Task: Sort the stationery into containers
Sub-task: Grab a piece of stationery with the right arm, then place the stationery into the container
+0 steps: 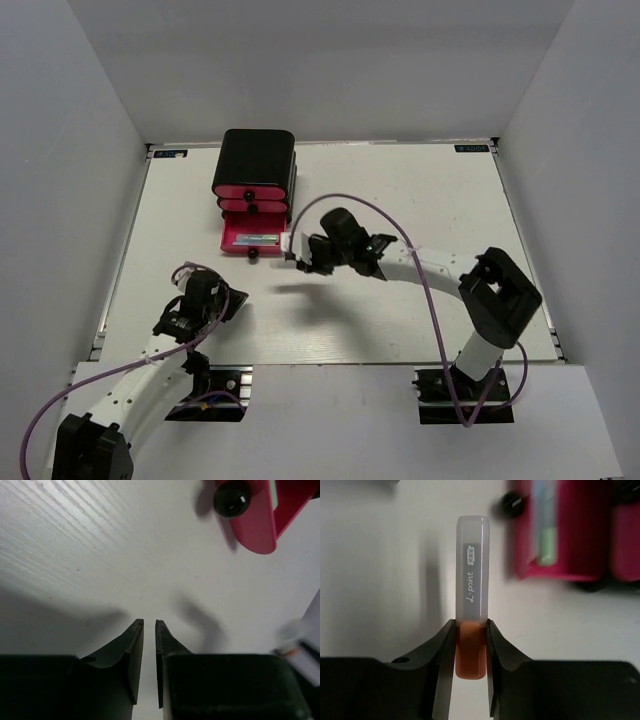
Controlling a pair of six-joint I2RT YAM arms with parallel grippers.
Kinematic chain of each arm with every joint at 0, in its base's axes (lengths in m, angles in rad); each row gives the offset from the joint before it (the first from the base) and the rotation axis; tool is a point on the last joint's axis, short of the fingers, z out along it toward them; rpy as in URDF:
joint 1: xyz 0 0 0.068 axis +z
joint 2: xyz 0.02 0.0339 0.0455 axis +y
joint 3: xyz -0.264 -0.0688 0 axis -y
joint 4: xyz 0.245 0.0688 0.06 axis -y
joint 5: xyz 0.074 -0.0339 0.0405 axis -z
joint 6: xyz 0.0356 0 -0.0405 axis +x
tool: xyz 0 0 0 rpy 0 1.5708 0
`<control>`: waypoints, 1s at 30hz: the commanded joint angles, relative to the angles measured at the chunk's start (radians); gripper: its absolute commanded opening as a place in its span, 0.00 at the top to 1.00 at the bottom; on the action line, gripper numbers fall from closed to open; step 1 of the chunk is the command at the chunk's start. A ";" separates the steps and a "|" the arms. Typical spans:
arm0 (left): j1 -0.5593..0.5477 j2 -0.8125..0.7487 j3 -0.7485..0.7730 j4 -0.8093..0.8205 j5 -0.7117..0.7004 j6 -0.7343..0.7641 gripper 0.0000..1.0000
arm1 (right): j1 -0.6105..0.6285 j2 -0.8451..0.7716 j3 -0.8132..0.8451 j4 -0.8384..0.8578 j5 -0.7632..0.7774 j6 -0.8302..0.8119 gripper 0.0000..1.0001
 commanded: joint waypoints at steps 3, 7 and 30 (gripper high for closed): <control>-0.002 0.047 -0.064 0.174 0.054 -0.021 0.73 | -0.033 0.148 0.305 0.008 -0.031 -0.094 1.00; -0.002 0.073 -0.085 0.193 0.072 -0.030 0.73 | -0.039 0.243 0.418 0.026 -0.044 -0.140 1.00; -0.002 0.101 -0.177 0.364 0.072 -0.105 0.65 | -0.046 0.500 0.660 0.190 -0.027 0.043 0.48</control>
